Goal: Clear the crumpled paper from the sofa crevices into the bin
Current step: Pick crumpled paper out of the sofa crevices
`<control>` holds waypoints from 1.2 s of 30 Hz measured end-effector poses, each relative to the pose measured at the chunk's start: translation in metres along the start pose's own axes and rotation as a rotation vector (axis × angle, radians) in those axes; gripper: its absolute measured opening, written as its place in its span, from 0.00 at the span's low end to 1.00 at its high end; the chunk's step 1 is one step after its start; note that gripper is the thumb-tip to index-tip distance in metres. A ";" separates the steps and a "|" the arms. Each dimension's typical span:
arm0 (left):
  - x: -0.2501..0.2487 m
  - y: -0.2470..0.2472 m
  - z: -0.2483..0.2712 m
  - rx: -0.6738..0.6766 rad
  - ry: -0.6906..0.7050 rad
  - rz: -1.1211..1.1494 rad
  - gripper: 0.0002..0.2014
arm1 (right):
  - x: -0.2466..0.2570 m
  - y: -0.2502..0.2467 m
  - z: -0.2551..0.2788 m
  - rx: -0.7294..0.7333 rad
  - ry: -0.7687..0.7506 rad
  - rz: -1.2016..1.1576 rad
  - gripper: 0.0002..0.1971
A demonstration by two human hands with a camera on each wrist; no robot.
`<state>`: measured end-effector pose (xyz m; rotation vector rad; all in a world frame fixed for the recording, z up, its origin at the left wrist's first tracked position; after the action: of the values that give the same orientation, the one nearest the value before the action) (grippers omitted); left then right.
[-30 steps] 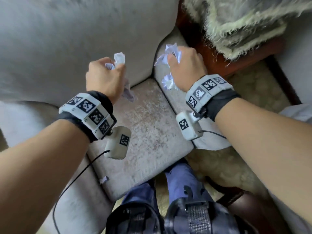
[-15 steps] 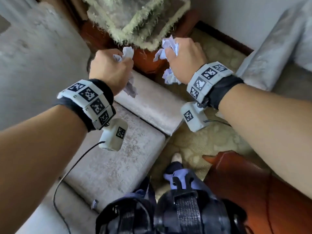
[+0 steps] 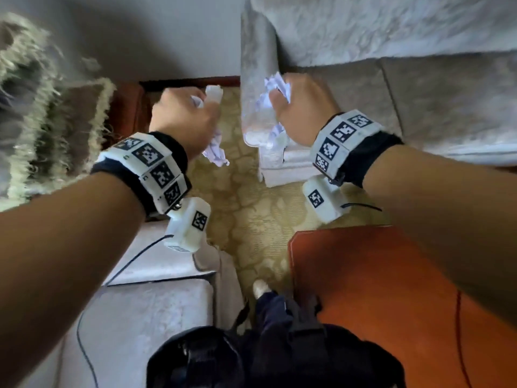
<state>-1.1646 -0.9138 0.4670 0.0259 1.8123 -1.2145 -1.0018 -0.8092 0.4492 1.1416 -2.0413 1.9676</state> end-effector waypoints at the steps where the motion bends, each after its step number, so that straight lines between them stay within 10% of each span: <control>1: -0.013 0.012 -0.004 0.029 0.027 -0.008 0.22 | -0.012 -0.006 -0.002 -0.009 0.022 -0.003 0.13; 27: -0.155 0.154 -0.243 0.497 0.510 -0.051 0.10 | -0.100 -0.039 -0.170 -0.152 0.448 0.138 0.17; 36: -0.251 0.280 -0.220 0.763 0.539 -0.030 0.12 | -0.215 -0.107 -0.178 -0.216 0.696 0.150 0.25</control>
<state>-1.0357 -0.4979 0.4587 0.8247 1.6587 -1.9903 -0.8638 -0.5445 0.4525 0.2049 -1.9038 1.7861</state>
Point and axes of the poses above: each hand's wrist, its own z-axis away from the middle knuckle, its own y-axis out of the palm, x = y × z, the point moved 2 cm from there along -z, towards the middle knuckle, and after that the axes turned 7 degrees about -x, right-handed, at the moved point
